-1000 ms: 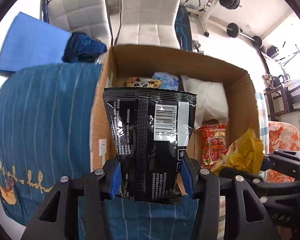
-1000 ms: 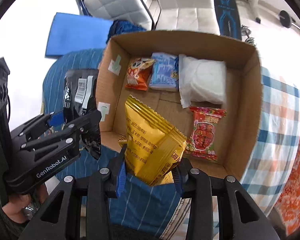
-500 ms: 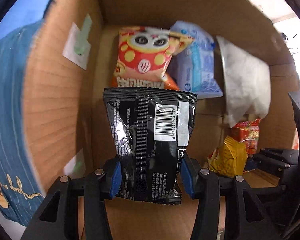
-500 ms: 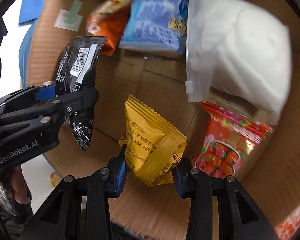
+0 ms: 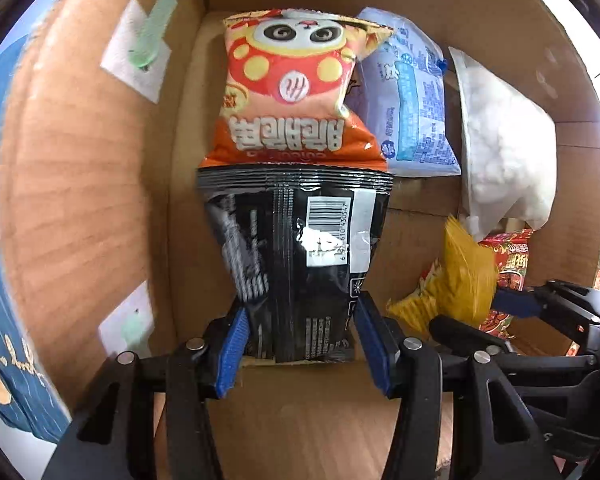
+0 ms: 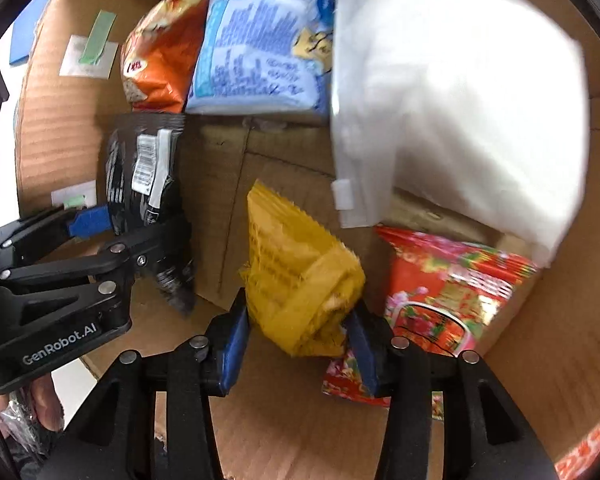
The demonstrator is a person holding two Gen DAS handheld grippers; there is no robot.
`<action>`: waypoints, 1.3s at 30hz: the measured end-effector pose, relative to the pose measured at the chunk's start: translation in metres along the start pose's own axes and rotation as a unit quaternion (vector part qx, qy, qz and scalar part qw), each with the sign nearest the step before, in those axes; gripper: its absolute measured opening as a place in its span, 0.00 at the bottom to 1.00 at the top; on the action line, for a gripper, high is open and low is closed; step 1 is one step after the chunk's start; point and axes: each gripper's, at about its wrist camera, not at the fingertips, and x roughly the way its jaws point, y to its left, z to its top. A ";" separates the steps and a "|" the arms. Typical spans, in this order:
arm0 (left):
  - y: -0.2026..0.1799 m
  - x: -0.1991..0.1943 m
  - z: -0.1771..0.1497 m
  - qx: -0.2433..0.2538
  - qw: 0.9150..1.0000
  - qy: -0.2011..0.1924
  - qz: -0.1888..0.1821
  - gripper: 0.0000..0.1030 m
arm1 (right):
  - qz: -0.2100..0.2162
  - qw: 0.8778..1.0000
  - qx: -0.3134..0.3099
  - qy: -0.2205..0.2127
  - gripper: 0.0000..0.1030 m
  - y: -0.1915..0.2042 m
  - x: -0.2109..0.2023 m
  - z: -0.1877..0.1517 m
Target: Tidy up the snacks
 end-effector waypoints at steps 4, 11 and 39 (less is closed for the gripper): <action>0.003 -0.009 -0.009 -0.001 1.000 -0.008 0.004 0.48 | -0.020 0.999 0.013 -0.022 0.53 -0.003 -0.015 -0.007; -0.006 -0.039 -0.021 0.010 0.999 -0.042 0.025 0.48 | -0.101 0.991 0.029 -0.086 0.53 0.000 -0.044 -0.032; -0.022 -0.149 -0.125 0.030 0.975 -0.213 0.059 0.97 | -0.124 0.954 0.102 -0.254 0.97 0.039 -0.123 -0.161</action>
